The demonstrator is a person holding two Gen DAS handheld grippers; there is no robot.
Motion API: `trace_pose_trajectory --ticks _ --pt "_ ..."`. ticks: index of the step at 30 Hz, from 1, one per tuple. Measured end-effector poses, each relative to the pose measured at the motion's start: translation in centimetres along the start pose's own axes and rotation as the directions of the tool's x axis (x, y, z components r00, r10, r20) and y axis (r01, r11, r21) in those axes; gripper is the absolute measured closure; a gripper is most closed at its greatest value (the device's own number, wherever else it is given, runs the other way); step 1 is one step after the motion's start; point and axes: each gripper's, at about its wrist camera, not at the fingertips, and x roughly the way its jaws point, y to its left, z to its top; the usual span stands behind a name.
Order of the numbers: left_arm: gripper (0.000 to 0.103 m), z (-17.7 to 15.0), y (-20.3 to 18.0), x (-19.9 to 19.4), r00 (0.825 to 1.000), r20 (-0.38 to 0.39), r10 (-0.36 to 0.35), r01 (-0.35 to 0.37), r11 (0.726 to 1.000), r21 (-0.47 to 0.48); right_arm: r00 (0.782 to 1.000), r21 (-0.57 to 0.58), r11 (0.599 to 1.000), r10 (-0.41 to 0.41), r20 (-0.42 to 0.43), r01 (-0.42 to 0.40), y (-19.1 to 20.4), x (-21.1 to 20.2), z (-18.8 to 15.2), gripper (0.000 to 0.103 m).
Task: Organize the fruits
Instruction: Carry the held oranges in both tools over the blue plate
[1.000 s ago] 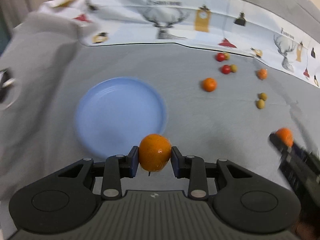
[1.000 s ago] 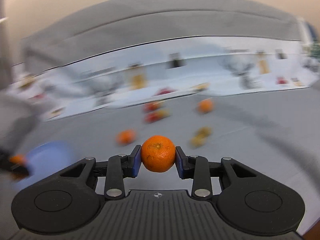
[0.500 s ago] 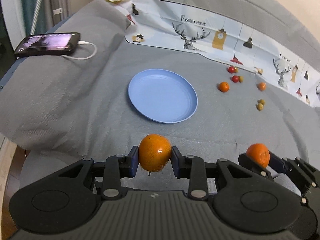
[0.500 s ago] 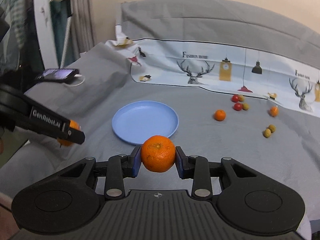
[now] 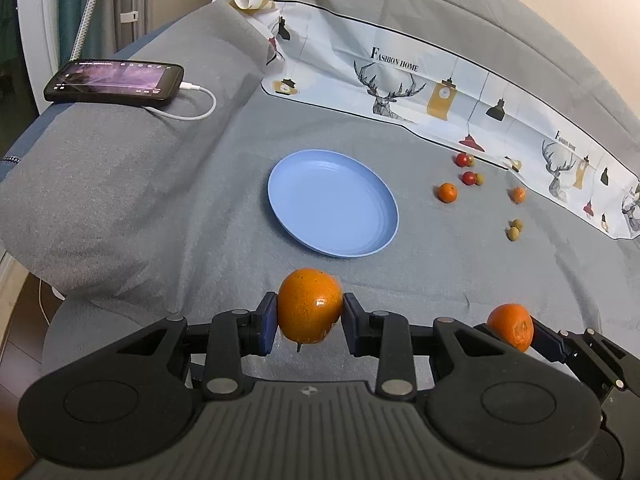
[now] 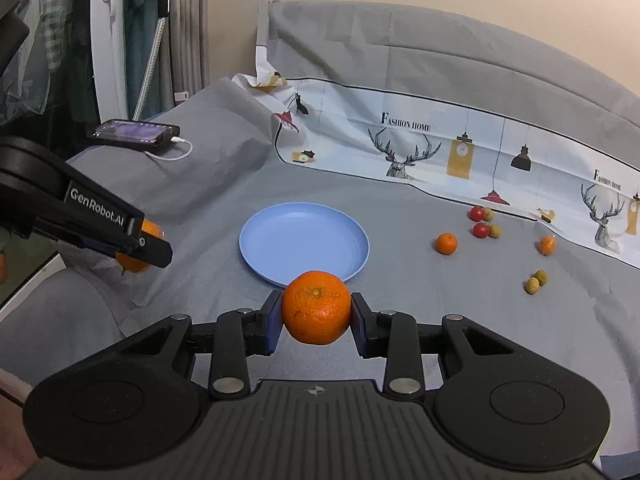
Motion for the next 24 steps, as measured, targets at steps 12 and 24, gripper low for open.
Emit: trace_pose_trajectory --ticks 12,24 --pt "0.066 3.9 -0.6 4.3 1.0 0.001 0.024 -0.024 0.999 0.022 0.999 0.016 1.0 -0.012 -0.043 0.013 -1.1 4.2 1.4 0.067" --pt "0.066 9.9 -1.2 14.8 0.996 -0.053 0.066 -0.064 0.997 0.043 0.993 0.031 1.0 0.0 -0.117 0.003 -2.6 14.6 4.1 0.067"
